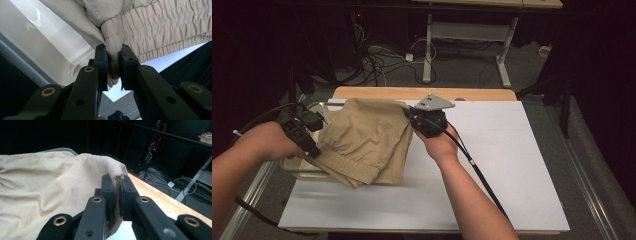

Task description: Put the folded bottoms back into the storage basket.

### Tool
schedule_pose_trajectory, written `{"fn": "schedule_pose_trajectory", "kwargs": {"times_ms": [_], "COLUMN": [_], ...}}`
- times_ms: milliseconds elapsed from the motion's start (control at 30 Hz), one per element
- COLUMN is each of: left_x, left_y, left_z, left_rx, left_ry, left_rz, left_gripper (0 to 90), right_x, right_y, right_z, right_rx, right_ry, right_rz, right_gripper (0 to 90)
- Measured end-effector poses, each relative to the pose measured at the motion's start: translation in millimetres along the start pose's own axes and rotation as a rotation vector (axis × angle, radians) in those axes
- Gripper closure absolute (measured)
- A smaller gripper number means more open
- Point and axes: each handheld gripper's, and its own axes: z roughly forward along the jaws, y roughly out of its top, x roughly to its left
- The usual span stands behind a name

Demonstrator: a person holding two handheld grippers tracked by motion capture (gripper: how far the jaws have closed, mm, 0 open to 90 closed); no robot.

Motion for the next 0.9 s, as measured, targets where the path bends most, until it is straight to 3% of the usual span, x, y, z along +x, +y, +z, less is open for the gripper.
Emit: {"fn": "schedule_pose_trajectory", "kwargs": {"times_ms": [467,900], "left_x": [37.8,71.3], "left_y": [-8.5,-49.2], "left_z": [1.6,-3.0], "left_rx": [-0.025,-0.034], "left_ry": [0.007,0.050], "left_rz": [-0.061,-0.154], "left_gripper": [77.0,77.4], "right_x": [-3.2,14.0], "right_y": [15.3,42.8], "right_z": [44.5,97.4], "right_rx": [0.001,-0.012], "right_ry": [0.020,0.077], "right_rz": [0.005,-0.015], "right_gripper": [85.8,85.8]}}
